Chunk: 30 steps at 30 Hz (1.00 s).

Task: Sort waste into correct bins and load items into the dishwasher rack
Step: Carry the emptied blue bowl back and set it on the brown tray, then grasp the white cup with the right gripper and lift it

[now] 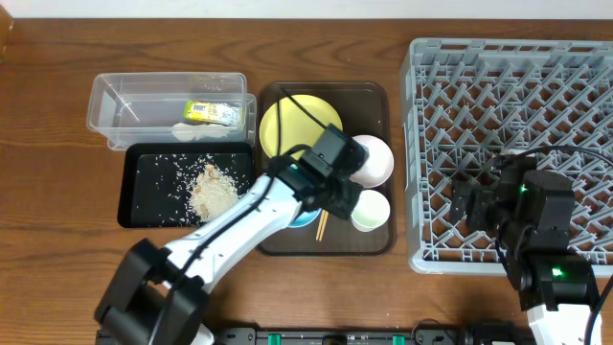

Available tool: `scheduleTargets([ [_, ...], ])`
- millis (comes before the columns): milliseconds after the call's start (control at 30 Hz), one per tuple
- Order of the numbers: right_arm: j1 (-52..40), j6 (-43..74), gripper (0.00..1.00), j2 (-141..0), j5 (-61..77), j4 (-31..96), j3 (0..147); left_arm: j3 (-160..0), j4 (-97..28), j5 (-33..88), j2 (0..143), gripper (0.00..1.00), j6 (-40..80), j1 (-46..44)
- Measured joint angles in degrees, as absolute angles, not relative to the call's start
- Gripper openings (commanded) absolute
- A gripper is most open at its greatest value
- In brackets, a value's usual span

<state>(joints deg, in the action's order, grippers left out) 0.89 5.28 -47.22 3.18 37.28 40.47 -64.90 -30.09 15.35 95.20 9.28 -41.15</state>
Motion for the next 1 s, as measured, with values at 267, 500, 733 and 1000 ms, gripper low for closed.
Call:
scheduleTargets([
  [267, 0.89, 5.28, 0.99, -47.22, 3.18, 38.04, 40.47, -64.77, -29.41, 15.97, 100.64, 0.12, 10.66, -42.92],
  [500, 0.89, 5.28, 0.98, -47.22, 3.18, 37.58, 40.47, -64.55, -29.93, 15.99, 100.88, 0.06, 10.85, -42.65],
  [733, 0.89, 5.43, 0.99, -47.24, 4.97, 30.52, 40.47, -64.53, -28.53, 19.51, 91.85, 0.06, 15.44, -35.66],
  [1000, 0.89, 4.56, 0.99, -52.21, 21.26, 25.15, 40.66, -64.64, -11.53, 41.36, 87.81, 0.06, 26.85, -19.42],
])
